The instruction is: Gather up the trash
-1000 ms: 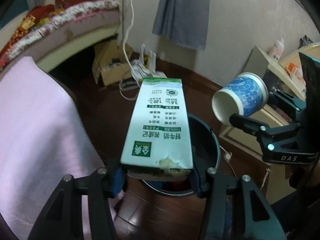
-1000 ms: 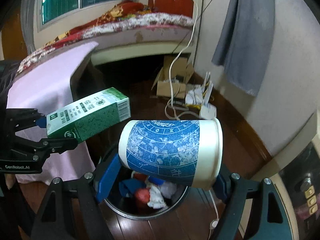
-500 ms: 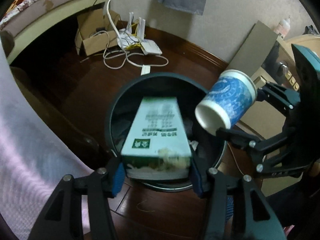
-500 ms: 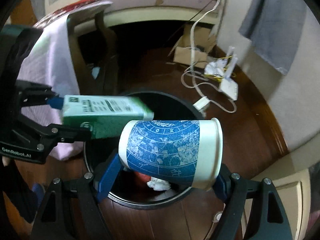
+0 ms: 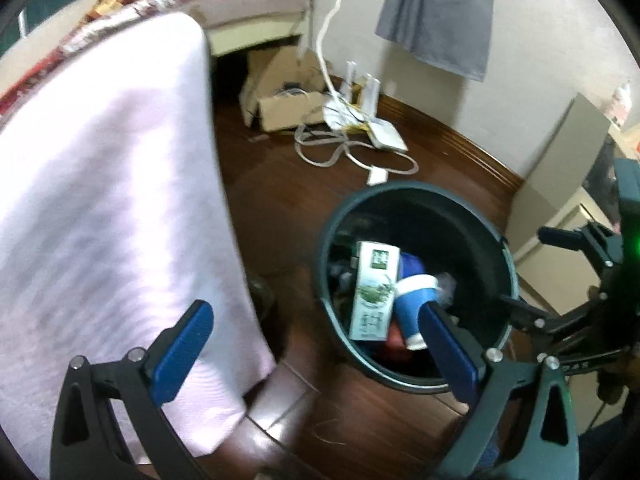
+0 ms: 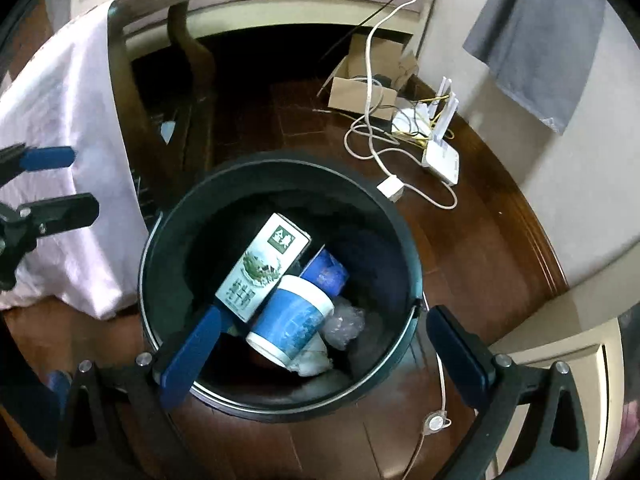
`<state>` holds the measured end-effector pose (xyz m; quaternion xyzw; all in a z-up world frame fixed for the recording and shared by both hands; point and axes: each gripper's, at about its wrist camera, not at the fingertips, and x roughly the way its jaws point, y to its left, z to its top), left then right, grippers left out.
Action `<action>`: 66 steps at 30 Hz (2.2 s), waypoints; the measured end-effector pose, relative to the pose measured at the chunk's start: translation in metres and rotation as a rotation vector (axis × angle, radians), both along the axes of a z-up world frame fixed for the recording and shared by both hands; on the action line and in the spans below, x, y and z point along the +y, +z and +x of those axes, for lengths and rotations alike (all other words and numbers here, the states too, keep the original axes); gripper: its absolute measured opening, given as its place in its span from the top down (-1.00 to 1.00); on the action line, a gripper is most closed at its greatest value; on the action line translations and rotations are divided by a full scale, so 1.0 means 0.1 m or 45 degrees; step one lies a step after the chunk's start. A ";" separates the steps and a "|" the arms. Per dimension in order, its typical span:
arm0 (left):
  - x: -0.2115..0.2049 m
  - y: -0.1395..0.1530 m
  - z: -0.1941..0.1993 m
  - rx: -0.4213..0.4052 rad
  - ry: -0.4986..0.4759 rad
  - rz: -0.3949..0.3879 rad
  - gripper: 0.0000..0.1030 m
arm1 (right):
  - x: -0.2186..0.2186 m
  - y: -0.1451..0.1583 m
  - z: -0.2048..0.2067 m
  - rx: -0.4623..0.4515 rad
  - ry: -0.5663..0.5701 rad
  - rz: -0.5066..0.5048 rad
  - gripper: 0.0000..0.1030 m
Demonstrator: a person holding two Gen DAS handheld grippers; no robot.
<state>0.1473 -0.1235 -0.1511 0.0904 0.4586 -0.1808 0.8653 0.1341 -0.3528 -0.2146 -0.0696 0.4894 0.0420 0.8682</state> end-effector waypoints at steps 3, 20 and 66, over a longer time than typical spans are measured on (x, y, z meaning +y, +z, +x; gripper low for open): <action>0.07 0.08 -0.03 -0.027 0.029 0.000 -1.00 | 0.05 0.09 0.00 -0.016 -0.016 0.030 -1.00; 0.51 1.01 -0.51 -0.170 0.130 -0.005 -1.00 | 0.52 1.33 -0.33 -0.185 -0.120 0.012 -1.00; 0.81 2.31 -1.71 -0.500 0.077 -0.097 -1.00 | 0.87 3.14 -1.94 -0.485 -0.263 0.044 -1.00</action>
